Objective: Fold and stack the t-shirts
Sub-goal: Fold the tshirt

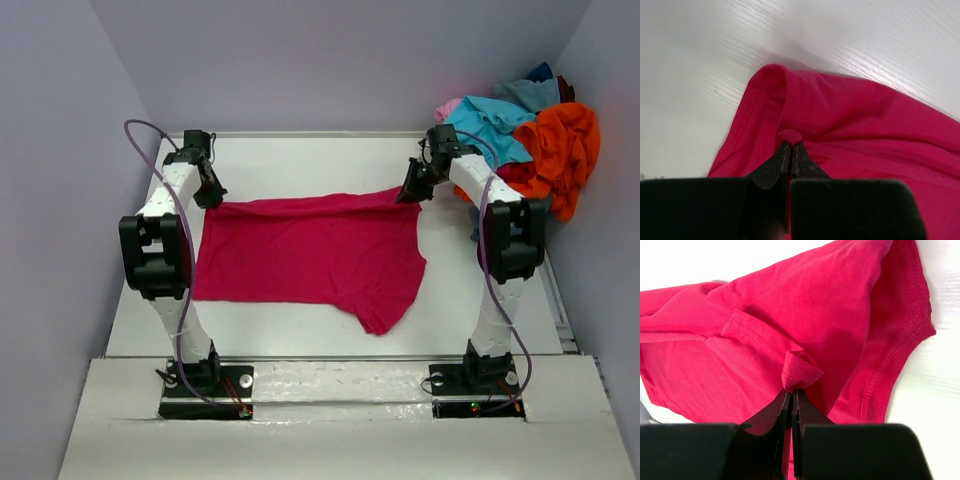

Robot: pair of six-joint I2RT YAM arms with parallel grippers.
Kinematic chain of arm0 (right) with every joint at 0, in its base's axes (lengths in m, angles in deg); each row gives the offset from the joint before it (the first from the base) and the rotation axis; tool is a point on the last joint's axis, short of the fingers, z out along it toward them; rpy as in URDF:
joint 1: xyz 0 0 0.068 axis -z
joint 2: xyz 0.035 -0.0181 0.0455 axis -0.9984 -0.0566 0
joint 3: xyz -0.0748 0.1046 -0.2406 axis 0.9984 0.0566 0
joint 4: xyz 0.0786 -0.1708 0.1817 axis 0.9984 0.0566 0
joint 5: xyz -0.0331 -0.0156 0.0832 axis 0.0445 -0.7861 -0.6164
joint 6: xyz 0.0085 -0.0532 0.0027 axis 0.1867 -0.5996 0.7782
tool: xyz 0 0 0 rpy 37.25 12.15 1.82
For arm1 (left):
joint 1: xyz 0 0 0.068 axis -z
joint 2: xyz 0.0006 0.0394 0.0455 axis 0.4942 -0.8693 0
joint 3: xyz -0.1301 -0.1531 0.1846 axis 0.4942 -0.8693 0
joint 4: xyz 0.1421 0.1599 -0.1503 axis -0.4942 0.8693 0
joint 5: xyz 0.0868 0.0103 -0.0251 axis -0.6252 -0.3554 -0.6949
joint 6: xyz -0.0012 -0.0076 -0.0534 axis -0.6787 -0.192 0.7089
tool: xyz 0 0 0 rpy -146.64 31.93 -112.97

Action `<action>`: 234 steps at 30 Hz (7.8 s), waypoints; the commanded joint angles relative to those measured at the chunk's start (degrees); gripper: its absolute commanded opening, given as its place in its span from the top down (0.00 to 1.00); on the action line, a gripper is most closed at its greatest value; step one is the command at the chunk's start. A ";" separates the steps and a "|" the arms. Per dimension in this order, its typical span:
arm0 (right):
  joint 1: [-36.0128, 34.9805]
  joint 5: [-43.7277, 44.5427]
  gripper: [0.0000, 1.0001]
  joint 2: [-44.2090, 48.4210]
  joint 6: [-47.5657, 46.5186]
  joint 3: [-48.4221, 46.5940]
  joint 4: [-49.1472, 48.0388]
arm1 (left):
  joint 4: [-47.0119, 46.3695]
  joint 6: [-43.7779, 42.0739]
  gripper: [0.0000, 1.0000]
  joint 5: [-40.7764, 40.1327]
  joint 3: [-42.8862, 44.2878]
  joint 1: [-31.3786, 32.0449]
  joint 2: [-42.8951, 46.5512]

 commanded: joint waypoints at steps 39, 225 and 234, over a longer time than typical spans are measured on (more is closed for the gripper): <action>-0.73 0.29 0.49 4.42 -3.08 7.00 3.71 | -2.04 1.78 0.45 7.06 -5.29 -2.35 3.59; 1.38 4.87 0.50 -2.87 2.37 0.32 6.09 | 4.03 -1.29 0.50 10.31 17.38 -5.51 -12.67; 1.38 4.60 0.53 -3.67 2.11 -0.03 6.44 | 4.11 -1.38 0.50 10.31 17.82 -5.51 -13.29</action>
